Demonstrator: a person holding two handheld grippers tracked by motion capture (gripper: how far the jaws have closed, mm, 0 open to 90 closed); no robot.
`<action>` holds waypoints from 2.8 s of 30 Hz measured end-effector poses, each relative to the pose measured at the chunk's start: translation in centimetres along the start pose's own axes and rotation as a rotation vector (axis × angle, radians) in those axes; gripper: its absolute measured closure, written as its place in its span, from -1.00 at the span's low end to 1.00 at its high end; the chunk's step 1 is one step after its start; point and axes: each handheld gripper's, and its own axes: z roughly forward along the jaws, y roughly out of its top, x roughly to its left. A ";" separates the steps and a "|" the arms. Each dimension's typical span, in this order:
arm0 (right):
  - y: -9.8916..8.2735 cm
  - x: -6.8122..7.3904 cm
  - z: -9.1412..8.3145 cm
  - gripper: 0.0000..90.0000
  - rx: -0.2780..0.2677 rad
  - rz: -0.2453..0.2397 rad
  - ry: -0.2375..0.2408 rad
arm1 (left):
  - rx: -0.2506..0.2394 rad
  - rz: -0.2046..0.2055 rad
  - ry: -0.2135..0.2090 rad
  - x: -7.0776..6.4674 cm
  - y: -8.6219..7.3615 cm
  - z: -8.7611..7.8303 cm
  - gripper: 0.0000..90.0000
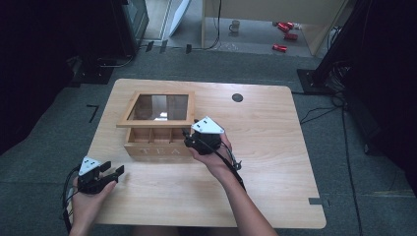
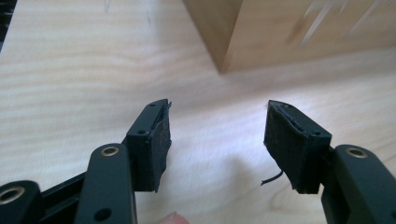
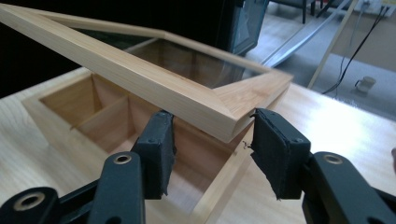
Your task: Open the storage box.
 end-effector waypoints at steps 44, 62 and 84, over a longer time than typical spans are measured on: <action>8.3 -7.2 6.9 0.08 -0.120 -0.010 0.105 | 0.024 -0.061 -0.033 0.1 -0.5 -0.1 -0.14; 6.8 -11.1 12.3 0.04 -0.098 0.113 0.241 | 0.026 -0.057 -0.027 -0.1 -0.3 0.1 -0.14; 5.5 -13.4 17.8 0.26 -0.059 0.249 0.166 | 0.030 -0.040 -0.011 -0.3 -0.3 0.2 -0.14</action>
